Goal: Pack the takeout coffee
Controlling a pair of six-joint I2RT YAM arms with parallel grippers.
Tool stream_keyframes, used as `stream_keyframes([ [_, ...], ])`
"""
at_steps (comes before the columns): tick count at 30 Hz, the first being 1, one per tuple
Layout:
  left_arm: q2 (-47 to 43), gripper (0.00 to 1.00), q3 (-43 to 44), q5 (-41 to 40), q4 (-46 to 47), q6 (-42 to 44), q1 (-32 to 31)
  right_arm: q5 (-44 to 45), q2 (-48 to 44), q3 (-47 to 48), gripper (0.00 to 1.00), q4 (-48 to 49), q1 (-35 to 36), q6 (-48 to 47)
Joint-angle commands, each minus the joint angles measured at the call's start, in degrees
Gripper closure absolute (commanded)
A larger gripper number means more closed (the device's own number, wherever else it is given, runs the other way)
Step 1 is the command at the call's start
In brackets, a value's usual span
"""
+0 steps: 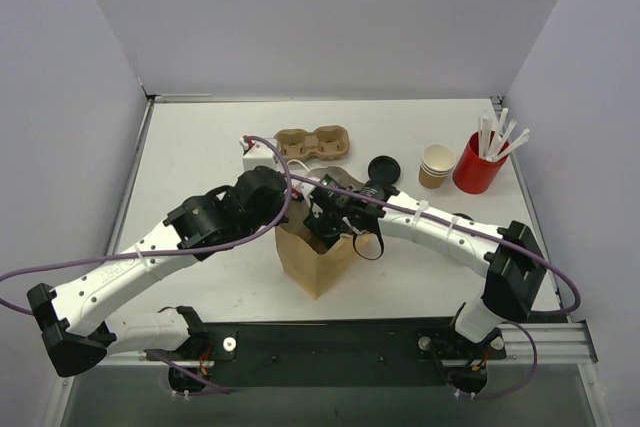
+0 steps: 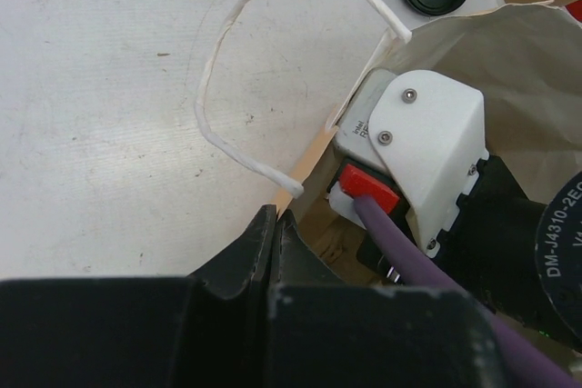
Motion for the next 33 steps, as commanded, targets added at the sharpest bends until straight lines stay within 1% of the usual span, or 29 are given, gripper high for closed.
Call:
stream_keyframes([
  [1,-1.84,1.0,0.02,1.03,10.17,2.98,-1.4,0.9,4.05,1.01,0.73,-9.08,-0.68,-1.4],
  [4,-1.75,1.0,-0.77,3.41,12.28,5.27,-2.28,1.16,5.28,4.16,0.73,-11.01,-0.68,-1.75],
  [8,-2.01,1.0,-1.48,2.89,13.61,6.68,-3.51,1.87,6.68,6.63,0.73,-13.3,-0.77,-2.19],
  [15,-3.33,1.0,-1.57,-0.71,13.26,6.85,-3.51,2.39,8.09,4.35,0.73,-13.31,-0.77,-1.49],
  [17,-2.98,1.0,-1.04,-2.3,12.64,7.03,-3.51,3.89,7.92,3.74,0.73,-13.04,-0.77,-1.05],
  [24,-4.21,1.0,-1.92,-2.83,13.52,7.64,-3.51,3.01,9.24,3.73,0.72,-11.72,-0.68,-0.61],
  [33,-4.48,1.0,-2.01,-2.74,13.87,8.35,-3.6,3.09,8.8,2.77,0.71,-10.49,-0.68,-0.25],
])
